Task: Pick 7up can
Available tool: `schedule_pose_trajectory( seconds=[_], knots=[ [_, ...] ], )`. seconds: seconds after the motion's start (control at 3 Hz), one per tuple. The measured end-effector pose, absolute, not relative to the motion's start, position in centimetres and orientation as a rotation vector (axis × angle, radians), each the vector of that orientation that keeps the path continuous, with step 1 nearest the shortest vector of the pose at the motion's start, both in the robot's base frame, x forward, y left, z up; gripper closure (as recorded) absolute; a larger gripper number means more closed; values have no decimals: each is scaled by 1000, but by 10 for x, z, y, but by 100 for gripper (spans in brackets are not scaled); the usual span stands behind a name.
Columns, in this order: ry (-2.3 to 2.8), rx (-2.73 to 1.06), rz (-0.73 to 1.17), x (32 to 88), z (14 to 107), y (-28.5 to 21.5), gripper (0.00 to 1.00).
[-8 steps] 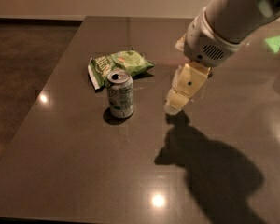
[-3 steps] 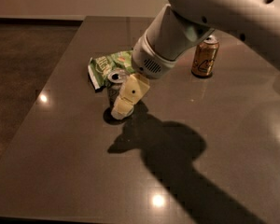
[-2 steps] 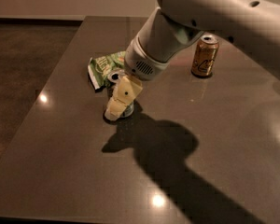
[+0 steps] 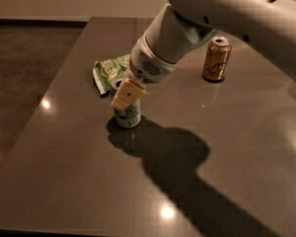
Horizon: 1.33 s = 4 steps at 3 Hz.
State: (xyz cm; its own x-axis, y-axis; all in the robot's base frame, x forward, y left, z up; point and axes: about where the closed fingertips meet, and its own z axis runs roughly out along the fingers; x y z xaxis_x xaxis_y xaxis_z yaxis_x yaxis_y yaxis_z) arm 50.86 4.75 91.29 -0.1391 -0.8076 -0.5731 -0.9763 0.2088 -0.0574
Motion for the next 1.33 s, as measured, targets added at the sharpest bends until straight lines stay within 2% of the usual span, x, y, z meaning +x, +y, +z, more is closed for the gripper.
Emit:
schedule_pose_trajectory(
  seconds=[0.33,0.67,1.33],
  knots=[
    [1967,-1627,523,503,939,37,87],
    [1918,-1648,558,495,965,26,100],
    [1798,-1718,607,474,999,15,100]
  ],
)
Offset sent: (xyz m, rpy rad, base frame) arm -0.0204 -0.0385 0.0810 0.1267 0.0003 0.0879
